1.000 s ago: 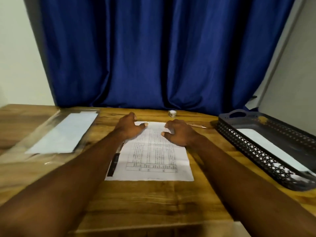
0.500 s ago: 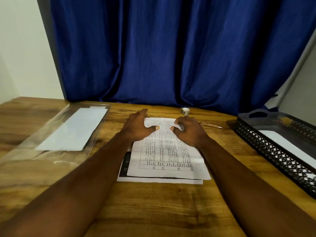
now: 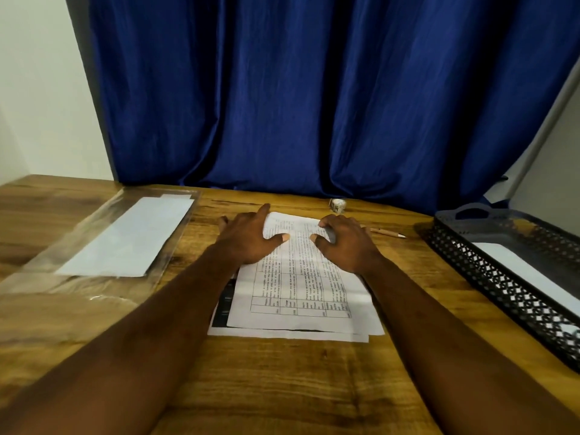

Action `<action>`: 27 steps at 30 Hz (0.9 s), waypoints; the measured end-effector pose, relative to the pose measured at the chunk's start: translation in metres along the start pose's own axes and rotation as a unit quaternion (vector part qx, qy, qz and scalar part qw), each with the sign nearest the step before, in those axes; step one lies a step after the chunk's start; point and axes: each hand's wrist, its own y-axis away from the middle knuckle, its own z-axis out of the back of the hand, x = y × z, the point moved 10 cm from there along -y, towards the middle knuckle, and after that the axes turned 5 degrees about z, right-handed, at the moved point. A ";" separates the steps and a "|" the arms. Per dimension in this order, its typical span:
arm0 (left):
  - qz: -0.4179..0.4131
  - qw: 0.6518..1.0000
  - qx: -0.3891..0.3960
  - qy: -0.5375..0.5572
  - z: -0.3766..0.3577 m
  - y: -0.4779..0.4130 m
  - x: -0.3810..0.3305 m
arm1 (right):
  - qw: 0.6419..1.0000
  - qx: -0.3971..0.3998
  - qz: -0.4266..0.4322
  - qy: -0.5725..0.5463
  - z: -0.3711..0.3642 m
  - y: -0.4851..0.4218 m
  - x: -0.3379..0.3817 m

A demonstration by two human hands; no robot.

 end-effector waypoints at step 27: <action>-0.157 0.969 -0.180 -0.055 0.039 0.023 -0.038 | 0.982 -0.126 0.105 0.096 0.047 0.011 0.037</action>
